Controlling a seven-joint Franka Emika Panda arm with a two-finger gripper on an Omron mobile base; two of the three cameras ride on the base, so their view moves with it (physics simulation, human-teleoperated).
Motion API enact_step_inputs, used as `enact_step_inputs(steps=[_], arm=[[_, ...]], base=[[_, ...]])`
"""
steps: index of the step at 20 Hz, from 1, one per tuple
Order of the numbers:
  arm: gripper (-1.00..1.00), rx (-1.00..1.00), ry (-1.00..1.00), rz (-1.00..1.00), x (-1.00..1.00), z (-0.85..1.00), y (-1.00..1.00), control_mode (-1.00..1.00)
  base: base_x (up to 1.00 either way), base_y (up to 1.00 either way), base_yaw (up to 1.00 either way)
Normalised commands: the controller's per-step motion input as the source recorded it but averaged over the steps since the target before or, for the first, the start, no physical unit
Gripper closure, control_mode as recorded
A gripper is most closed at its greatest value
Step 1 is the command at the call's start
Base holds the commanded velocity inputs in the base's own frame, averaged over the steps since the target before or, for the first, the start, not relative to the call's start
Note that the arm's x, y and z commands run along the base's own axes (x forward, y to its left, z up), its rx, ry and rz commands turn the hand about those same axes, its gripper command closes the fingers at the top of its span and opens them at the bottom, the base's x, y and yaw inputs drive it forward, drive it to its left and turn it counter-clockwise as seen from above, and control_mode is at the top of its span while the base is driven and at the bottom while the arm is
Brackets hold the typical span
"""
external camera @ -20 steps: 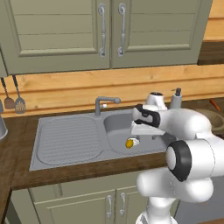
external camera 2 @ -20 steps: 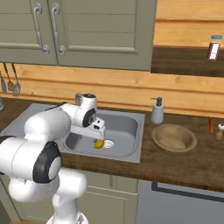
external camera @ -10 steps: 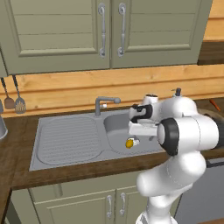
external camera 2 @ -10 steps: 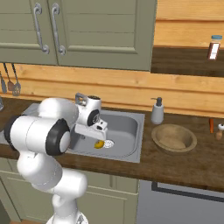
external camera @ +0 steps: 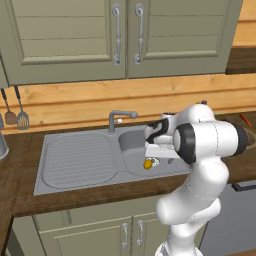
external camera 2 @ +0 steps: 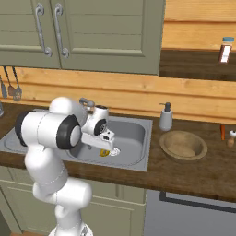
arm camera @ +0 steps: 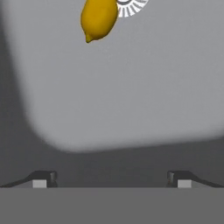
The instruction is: Pick the lemon from the sink and place it in the bowl. Then pick the bowl and place it in the microwave. Then close the microwave door and press the start button.
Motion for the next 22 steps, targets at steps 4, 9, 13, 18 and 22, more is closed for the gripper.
enact_step_inputs(steps=[4,9,13,18,22], arm=[[-1.00,0.00,0.06,-0.04,0.42,-0.14,0.00,-1.00],[-1.00,0.00,0.06,-0.03,0.37,-0.18,0.01,-1.00],[-1.00,0.00,0.01,-0.01,0.00,-0.24,0.00,-1.00],[-1.00,0.03,0.00,-0.05,0.16,-0.17,0.00,-1.00],[-1.00,0.03,0.00,-0.05,0.23,-0.13,0.01,-1.00]], base=[[0.00,0.00,0.00],[0.00,0.00,0.00],[0.00,0.00,0.00],[0.00,0.00,0.00],[0.00,0.00,0.00]])
